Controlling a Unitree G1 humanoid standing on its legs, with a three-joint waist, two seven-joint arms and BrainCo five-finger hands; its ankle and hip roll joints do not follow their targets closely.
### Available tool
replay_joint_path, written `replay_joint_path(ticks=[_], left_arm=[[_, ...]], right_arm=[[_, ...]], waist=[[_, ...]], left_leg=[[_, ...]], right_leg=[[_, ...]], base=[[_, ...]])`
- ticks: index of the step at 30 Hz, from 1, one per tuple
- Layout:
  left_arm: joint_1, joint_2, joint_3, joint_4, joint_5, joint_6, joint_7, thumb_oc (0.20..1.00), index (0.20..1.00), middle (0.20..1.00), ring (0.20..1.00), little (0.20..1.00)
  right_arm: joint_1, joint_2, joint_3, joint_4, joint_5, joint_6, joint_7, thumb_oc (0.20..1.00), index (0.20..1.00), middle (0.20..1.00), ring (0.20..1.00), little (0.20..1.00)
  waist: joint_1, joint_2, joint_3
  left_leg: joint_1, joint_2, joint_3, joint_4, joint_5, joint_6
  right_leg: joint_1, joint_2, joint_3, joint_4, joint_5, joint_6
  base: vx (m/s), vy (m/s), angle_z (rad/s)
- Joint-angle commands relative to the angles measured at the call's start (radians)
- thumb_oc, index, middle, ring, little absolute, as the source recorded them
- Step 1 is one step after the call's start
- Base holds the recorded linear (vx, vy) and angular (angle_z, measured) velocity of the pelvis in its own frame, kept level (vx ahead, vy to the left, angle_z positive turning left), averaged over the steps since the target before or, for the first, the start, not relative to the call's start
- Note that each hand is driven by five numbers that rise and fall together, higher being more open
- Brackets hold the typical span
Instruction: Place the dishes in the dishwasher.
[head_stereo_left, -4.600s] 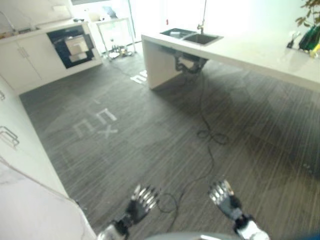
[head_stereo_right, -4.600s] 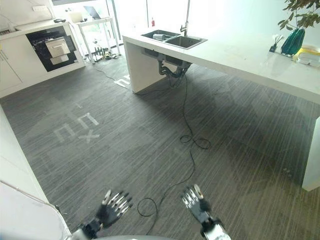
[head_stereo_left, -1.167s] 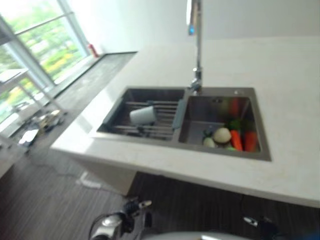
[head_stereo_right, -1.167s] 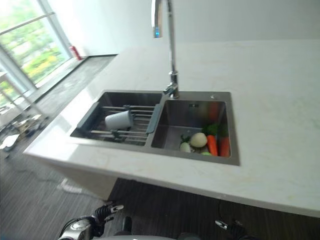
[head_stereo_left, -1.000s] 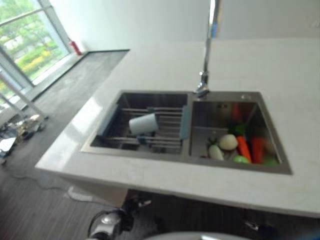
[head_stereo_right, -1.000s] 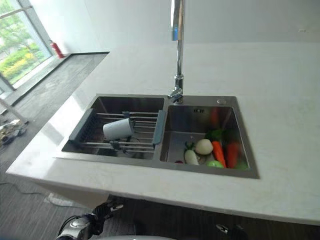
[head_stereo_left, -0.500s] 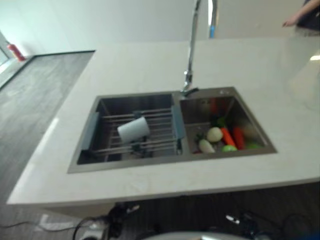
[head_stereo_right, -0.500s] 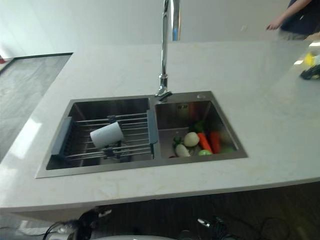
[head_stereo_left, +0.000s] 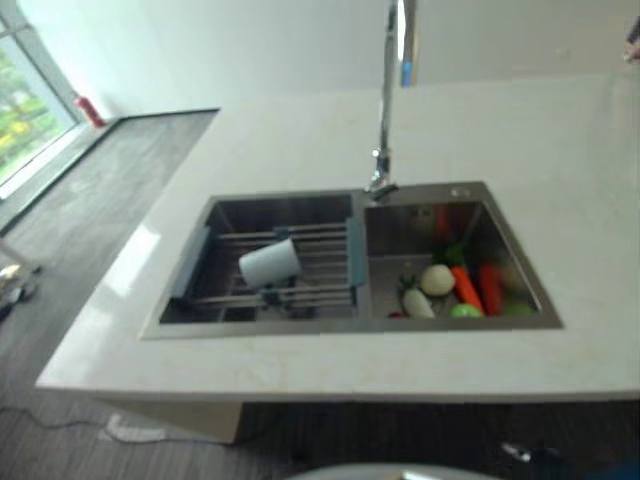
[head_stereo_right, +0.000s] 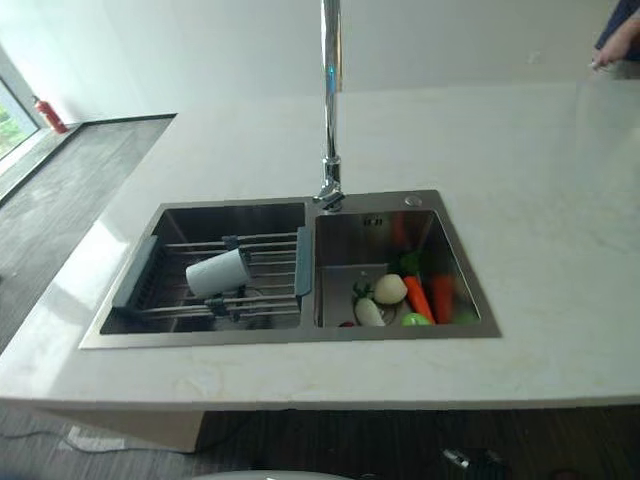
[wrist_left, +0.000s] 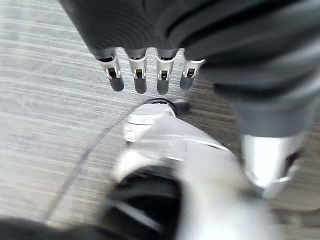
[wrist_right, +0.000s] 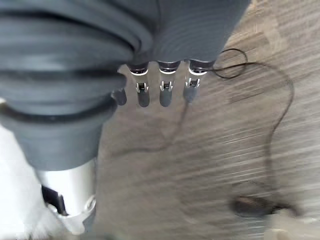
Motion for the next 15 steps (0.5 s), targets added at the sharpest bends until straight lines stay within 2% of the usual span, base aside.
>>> replay_joint_path(ticks=[1,2,4,6,7,11,12,14,15], left_arm=[[-0.037,0.057,0.014,0.016,-0.036,0.043,-0.024,1.000,1.000,1.000,1.000,1.000],[-0.031,0.066,0.028,0.025,-0.082,0.050,-0.023,1.000,1.000,1.000,1.000,1.000],[-0.025,0.089,0.079,0.031,-0.150,0.111,-0.025,1.000,1.000,1.000,1.000,1.000],[-0.013,0.127,0.125,0.047,-0.135,0.193,-0.054,1.000,1.000,1.000,1.000,1.000],[-0.007,0.155,0.144,0.055,-0.085,0.200,-0.044,1.000,1.000,1.000,1.000,1.000],[-0.014,0.361,0.237,0.083,0.009,0.148,0.035,1.000,1.000,1.000,1.000,1.000],[-0.028,0.492,0.287,0.080,0.034,0.122,0.038,1.000,1.000,1.000,1.000,1.000],[-0.046,0.595,0.325,0.062,0.068,0.059,0.067,1.000,1.000,1.000,1.000,1.000],[-0.056,0.718,0.360,-0.003,0.147,0.016,0.126,1.000,1.000,1.000,1.000,1.000]], right_arm=[[-0.026,0.052,-0.007,0.040,0.025,0.003,0.023,1.000,1.000,1.000,1.000,1.000],[-0.015,0.053,-0.022,0.067,0.019,0.015,0.031,1.000,1.000,1.000,1.000,1.000],[-0.007,0.051,-0.040,0.096,0.043,0.033,0.037,1.000,1.000,1.000,1.000,1.000],[-0.005,0.046,-0.061,0.106,0.056,0.038,0.044,1.000,1.000,1.000,1.000,1.000],[-0.006,0.042,-0.062,0.099,0.059,0.041,0.045,1.000,1.000,1.000,1.000,1.000],[-0.017,0.013,-0.047,0.069,0.095,0.041,0.059,1.000,1.000,1.000,1.000,1.000],[-0.013,0.005,-0.039,0.060,0.127,0.025,0.063,1.000,1.000,1.000,1.000,1.000],[-0.008,0.004,-0.041,0.058,0.154,0.012,0.071,1.000,1.000,1.000,1.000,1.000],[-0.004,0.008,-0.036,0.052,0.177,0.010,0.065,1.000,1.000,1.000,1.000,1.000]], waist=[[0.000,-0.049,0.024],[0.000,-0.046,0.018],[0.006,-0.044,0.011],[0.011,-0.041,0.003],[0.011,-0.039,0.001],[0.007,-0.022,-0.003],[0.009,-0.011,-0.013],[0.016,-0.001,-0.015],[0.029,0.010,-0.020]], left_leg=[[0.020,-0.056,-0.001,0.012,-0.080,0.003],[0.025,-0.058,0.005,0.003,-0.086,0.006],[0.033,-0.066,0.004,0.001,-0.099,0.010],[0.039,-0.074,0.004,0.001,-0.109,0.012],[0.041,-0.075,0.007,0.001,-0.110,0.012],[0.047,-0.084,0.011,0.001,-0.118,0.016],[0.044,-0.087,0.013,0.001,-0.118,0.020],[0.049,-0.090,0.009,0.001,-0.122,0.023],[0.044,-0.092,0.003,0.001,-0.119,0.024]], right_leg=[[-0.006,-0.073,0.059,-0.043,0.055,0.076],[-0.007,-0.081,0.050,-0.054,0.061,0.083],[0.000,-0.087,0.037,-0.077,0.074,0.093],[0.003,-0.091,0.034,-0.098,0.089,0.098],[0.002,-0.092,0.033,-0.105,0.095,0.101],[0.004,-0.099,0.038,-0.118,0.103,0.111],[-0.002,-0.104,0.036,-0.119,0.106,0.116],[0.003,-0.108,0.031,-0.119,0.104,0.122],[0.002,-0.110,0.026,-0.122,0.108,0.125]], base=[[0.06,0.118,-0.26],[0.06,0.094,-0.17],[0.08,0.061,-0.01],[0.09,0.035,0.00],[0.08,0.044,-0.03],[0.06,0.050,-0.07],[0.07,0.054,-0.04],[0.05,0.037,0.03],[0.03,0.016,0.08]])
